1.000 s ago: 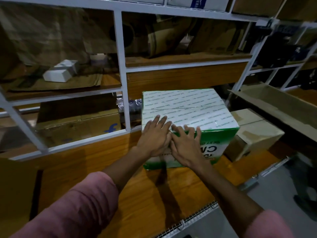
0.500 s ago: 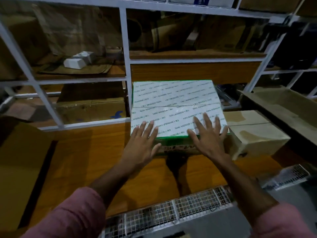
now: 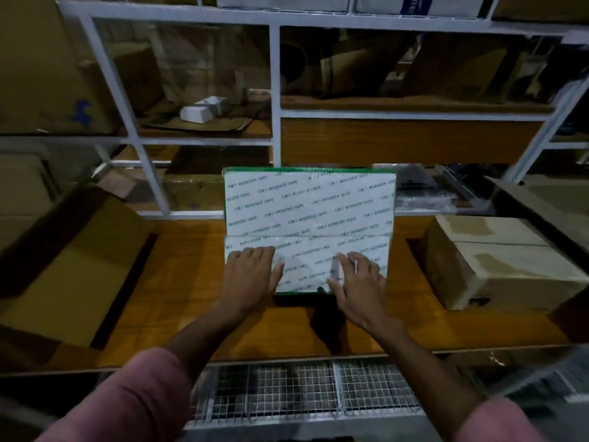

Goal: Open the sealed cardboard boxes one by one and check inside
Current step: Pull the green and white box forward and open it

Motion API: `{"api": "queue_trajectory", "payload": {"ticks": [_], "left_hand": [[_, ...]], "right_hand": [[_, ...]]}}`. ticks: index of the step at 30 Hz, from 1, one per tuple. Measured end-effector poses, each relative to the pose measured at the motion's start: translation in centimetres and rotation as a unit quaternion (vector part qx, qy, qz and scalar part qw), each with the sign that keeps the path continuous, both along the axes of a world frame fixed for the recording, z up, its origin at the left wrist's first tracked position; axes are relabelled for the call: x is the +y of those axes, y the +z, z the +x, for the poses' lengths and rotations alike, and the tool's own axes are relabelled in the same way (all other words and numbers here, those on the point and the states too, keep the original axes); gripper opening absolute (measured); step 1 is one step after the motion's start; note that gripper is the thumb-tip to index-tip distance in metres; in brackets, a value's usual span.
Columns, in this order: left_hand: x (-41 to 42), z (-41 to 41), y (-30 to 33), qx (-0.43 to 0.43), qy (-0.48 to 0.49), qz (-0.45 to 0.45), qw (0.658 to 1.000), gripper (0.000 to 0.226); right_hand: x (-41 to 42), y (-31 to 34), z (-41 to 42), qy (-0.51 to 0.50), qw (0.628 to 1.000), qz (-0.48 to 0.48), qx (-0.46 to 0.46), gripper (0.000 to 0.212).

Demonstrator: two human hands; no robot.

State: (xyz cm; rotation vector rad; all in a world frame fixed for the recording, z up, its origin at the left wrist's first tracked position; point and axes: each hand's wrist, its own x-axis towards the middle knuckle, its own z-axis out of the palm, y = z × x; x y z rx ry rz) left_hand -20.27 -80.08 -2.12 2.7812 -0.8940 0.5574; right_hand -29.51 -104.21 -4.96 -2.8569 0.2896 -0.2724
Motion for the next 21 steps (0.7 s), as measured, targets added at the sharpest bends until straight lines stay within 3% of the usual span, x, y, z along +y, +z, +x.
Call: {"api": "queue_trajectory", "payload": {"ticks": [5, 10, 13, 18, 21], "left_hand": [[-0.3, 0.2, 2.4, -0.084, -0.005, -0.043, 0.996, 0.051], [-0.6, 2.1, 4.6, 0.013, 0.033, 0.019, 0.999, 0.068], [-0.2, 3.2, 4.7, 0.078, 0.038, 0.041, 0.995, 0.071], [-0.7, 5.5, 5.2, 0.097, 0.072, -0.017, 0.993, 0.051], [-1.2, 6.5, 4.7, 0.112, 0.117, -0.026, 0.986, 0.044]], "right_hand": [[1.3, 1.9, 1.5, -0.006, 0.987, -0.048, -0.155, 0.041], [1.5, 6.1, 3.3, -0.003, 0.969, -0.018, -0.248, 0.039], [0.9, 7.9, 5.2, 0.003, 0.987, 0.017, -0.158, 0.04], [-2.0, 8.9, 8.3, -0.033, 0.999, -0.024, -0.015, 0.034], [-4.0, 9.0, 9.0, -0.068, 0.996, -0.014, 0.055, 0.069]]}}
